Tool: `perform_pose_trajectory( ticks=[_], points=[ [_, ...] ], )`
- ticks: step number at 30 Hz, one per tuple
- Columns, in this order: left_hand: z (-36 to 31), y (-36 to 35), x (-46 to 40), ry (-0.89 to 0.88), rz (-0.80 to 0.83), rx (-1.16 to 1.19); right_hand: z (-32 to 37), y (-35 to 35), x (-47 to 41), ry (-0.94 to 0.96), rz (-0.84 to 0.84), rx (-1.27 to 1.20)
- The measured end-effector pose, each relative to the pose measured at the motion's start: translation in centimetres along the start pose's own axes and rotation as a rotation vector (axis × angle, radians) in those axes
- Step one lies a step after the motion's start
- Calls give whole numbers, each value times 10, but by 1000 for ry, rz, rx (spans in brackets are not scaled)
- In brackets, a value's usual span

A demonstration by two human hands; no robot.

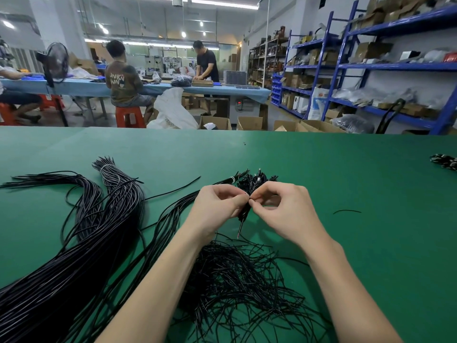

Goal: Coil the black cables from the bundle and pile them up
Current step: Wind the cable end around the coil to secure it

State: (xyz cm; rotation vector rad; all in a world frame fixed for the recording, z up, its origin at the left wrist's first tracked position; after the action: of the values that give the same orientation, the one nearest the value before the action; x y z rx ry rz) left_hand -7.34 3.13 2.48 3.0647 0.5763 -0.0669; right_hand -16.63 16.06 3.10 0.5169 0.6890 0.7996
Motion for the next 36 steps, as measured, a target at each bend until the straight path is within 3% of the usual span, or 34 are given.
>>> perform_pose_trajectory(
  ticks=[8, 13, 20, 24, 36],
  points=[
    [3, -2, -4, 8, 54, 204, -2, -1, 2, 98, -146, 76],
    [8, -3, -3, 228, 166, 613, -4, -3, 6, 153, -184, -174],
    [9, 1, 1, 303, 349, 772, -6, -5, 6, 155, -100, -460],
    [10, 2, 2, 287, 421, 760, -3, 1, 5, 173, -77, -364],
    [10, 5, -2, 264, 270, 710, 12, 13, 7, 231, -71, 35]
  ],
)
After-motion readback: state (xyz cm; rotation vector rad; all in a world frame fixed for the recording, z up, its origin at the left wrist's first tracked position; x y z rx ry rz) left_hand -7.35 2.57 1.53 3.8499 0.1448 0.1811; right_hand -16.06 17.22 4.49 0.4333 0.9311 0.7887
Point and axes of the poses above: each hand's wrist, its own x-axis away from the middle knuckle, its own y-axis out of the back of the hand, z = x × y, the point moved 2 cm from there along -x, towards the middle knuckle, and after that the axes turned 15 degrees about z, right-handed, at the moved point
